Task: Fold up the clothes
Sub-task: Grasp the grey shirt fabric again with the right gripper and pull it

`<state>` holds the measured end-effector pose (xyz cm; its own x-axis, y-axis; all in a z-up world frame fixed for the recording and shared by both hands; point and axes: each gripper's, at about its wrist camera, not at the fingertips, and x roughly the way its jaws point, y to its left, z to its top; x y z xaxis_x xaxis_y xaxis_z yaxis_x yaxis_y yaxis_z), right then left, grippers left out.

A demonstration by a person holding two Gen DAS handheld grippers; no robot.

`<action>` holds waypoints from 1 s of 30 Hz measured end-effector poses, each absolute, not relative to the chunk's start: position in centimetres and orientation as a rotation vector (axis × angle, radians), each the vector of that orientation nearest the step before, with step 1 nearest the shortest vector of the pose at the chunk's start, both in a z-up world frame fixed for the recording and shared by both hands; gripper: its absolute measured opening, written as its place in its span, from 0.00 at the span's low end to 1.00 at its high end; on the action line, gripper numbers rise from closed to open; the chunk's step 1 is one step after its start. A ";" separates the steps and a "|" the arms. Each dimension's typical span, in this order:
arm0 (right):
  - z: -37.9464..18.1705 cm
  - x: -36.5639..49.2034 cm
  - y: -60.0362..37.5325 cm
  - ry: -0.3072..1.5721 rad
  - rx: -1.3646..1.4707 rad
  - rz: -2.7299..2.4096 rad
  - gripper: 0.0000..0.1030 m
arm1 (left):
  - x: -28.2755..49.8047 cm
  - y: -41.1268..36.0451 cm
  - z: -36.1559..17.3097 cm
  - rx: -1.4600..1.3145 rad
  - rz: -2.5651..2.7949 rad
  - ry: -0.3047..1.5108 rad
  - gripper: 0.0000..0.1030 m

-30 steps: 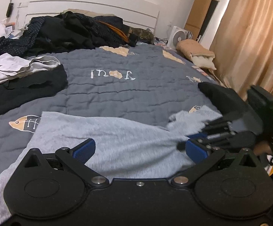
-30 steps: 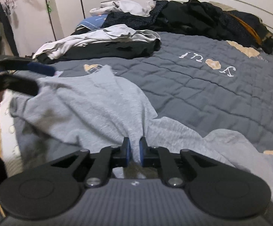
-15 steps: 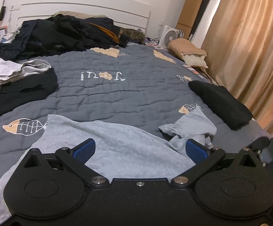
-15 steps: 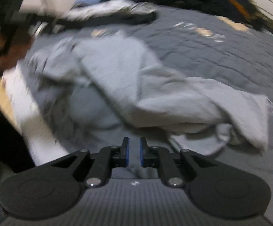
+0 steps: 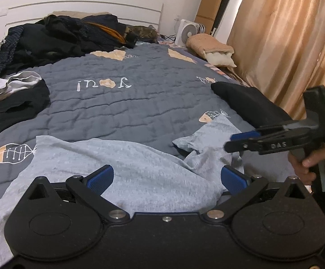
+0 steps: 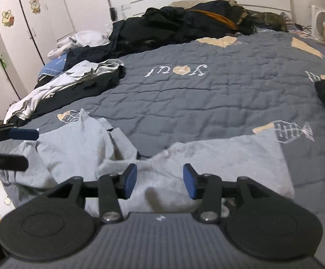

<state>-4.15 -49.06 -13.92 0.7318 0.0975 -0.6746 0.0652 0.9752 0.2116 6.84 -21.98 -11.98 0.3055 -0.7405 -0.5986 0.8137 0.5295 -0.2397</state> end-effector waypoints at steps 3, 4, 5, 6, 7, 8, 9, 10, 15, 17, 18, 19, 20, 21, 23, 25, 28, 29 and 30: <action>-14.1 -3.0 -47.8 0.744 0.152 0.058 0.56 | 7.2 -22.1 -12.2 0.105 -1.029 0.736 1.00; -14.3 -2.5 -47.4 0.750 0.131 0.069 0.58 | 7.2 -22.2 -12.2 0.104 -1.027 0.740 1.00; -14.9 -2.2 -47.3 0.770 0.140 0.073 0.60 | 7.3 -22.3 -12.3 0.106 -1.026 0.743 1.00; -15.4 -1.9 -47.1 0.790 0.150 0.078 0.60 | 7.3 -22.4 -12.4 0.109 -1.023 0.745 1.00; -15.9 -1.6 -47.0 0.811 0.159 0.082 0.60 | 7.4 -22.5 -12.5 0.112 -1.020 0.746 1.00; -16.4 -1.2 -46.9 0.831 0.168 0.087 0.60 | 7.5 -22.5 -12.6 0.116 -1.016 0.748 1.00; -16.9 -0.9 -46.8 0.851 0.178 0.091 0.58 | 7.5 -22.6 -12.6 0.117 -1.015 0.749 1.00; -17.4 -0.8 -46.7 0.865 0.184 0.095 0.56 | 7.6 -22.6 -12.6 0.117 -1.014 0.751 1.00; -17.6 -3.2 -46.5 0.890 0.152 0.085 0.12 | 7.8 -22.9 -12.7 0.117 -1.009 0.758 1.00; -16.7 -4.8 -46.7 0.860 0.168 0.083 0.09 | 7.9 -23.0 -12.8 0.116 -1.007 0.761 1.00; -16.2 -5.6 -46.7 0.845 0.176 0.082 0.09 | 7.9 -23.0 -12.8 0.116 -1.006 0.762 1.00; -15.8 -6.3 -46.8 0.830 0.184 0.081 0.09 | 8.0 -23.0 -12.8 0.116 -1.005 0.763 1.00; -15.3 -7.1 -46.9 0.815 0.193 0.080 0.09 | 8.0 -23.1 -12.8 0.116 -1.004 0.765 1.00; -14.8 -7.9 -47.0 0.801 0.201 0.079 0.08 | 8.0 -23.1 -12.9 0.116 -1.003 0.766 1.00; -13.9 -9.4 -47.1 0.771 0.217 0.077 0.08 | 7.9 -23.5 -12.9 0.122 -1.012 0.767 1.00; -12.8 -11.1 -47.6 0.714 0.253 0.052 0.08 | 7.6 -23.8 -12.9 0.127 -1.025 0.766 1.00; -10.9 -13.3 -49.1 0.610 0.330 -0.006 0.07 | 7.2 -24.0 -12.8 0.128 -1.044 0.756 1.00; -10.3 -14.0 -49.6 0.574 0.353 -0.028 0.07 | 7.1 -24.0 -12.7 0.125 -1.048 0.754 1.00; -9.7 -14.7 -50.1 0.536 0.371 -0.053 0.07 | 7.1 -24.1 -12.7 0.122 -1.050 0.752 1.00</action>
